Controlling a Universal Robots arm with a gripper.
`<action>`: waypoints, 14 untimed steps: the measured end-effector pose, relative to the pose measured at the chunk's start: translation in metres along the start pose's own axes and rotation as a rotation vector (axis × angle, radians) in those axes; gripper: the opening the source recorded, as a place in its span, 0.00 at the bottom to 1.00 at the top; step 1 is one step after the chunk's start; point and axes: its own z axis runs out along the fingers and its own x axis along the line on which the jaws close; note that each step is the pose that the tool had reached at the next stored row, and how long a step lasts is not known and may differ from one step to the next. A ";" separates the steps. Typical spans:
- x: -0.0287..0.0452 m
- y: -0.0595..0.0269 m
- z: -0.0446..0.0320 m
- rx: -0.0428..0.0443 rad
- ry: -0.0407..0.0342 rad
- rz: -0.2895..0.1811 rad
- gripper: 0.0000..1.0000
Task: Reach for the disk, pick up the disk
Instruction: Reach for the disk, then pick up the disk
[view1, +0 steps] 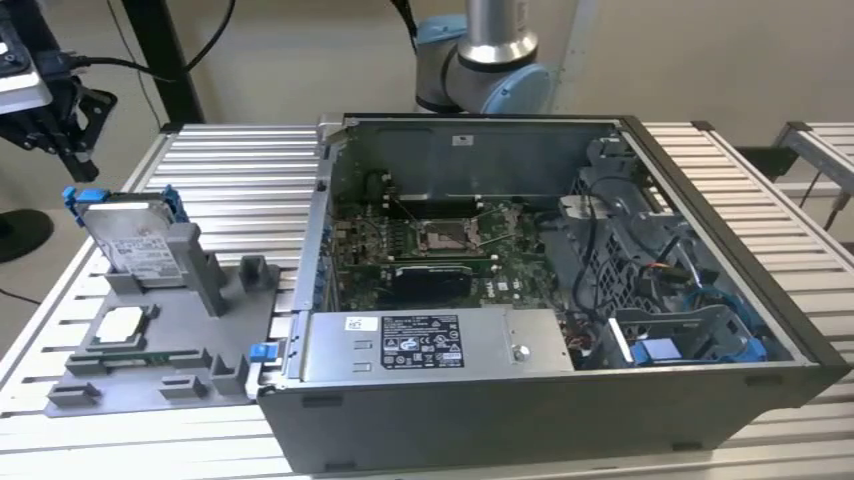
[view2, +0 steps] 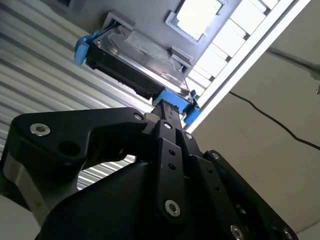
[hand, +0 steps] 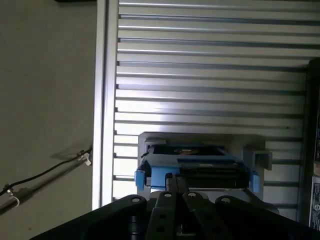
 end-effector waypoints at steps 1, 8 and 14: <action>0.0005 0.0000 0.0000 0.0001 0.0001 0.000 0.00; 0.0008 0.0000 0.0000 0.0001 0.0000 0.000 0.00; 0.0009 0.0000 0.0000 0.0000 0.0000 0.000 0.00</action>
